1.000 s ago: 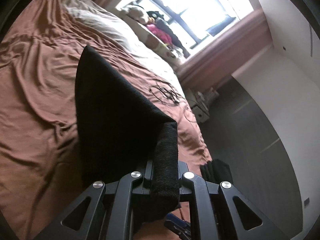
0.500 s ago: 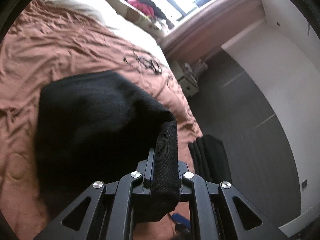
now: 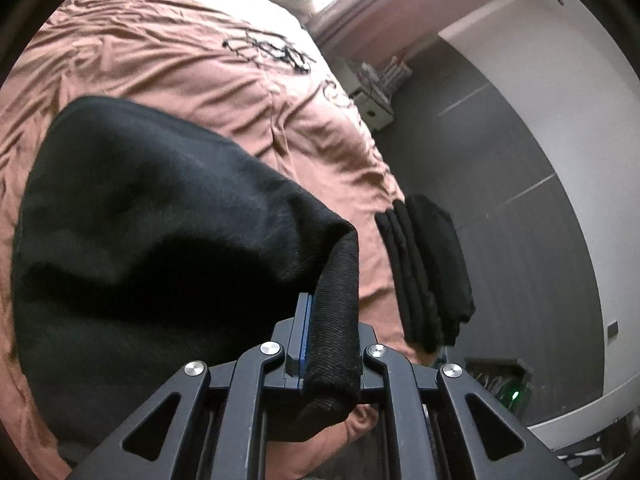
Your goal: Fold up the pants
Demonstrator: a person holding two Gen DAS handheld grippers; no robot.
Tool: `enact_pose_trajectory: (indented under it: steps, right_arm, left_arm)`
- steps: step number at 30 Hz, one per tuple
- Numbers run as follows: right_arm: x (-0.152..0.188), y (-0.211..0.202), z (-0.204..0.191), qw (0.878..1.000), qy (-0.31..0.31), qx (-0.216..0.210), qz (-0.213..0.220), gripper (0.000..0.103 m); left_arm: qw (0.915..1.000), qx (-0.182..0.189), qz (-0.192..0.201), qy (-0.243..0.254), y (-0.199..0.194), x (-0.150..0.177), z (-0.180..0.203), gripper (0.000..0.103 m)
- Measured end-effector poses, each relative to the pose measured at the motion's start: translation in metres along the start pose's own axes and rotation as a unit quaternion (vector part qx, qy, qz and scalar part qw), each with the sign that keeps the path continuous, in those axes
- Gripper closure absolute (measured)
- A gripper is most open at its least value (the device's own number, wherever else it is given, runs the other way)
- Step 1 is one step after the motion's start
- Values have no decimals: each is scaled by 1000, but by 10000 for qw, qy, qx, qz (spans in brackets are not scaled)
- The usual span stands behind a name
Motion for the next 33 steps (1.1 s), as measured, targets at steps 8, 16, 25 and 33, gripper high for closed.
enact_pose_trajectory:
  steps: [8, 16, 25, 33]
  right_arm:
    - [-6, -6, 10, 9997, 128, -183, 102, 40]
    - [-12, 19, -1, 9996, 23, -291, -64, 40]
    - [-13, 60, -11, 9974, -219, -82, -682, 81]
    - [-10, 57, 6, 9977, 4, 273, -614, 96]
  left_arm:
    - [9981, -85, -587, 160, 19, 14, -3, 47]
    - [9988, -432, -148, 187, -21, -3, -23, 45]
    - [9944, -1014, 251, -172, -67, -21, -83, 45]
    - [9866, -1459, 266, -687, -80, -22, -144, 45]
Point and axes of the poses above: each gripper's, at about its wrist camera, not at the fingertips, and y roughly the way its jaws point, z to its right, x to its underside, the point moved 3 cm from there along y, roughly the way its jaws point, and after that the axes turned 10 degrees about -y, right-handed, at the moved point
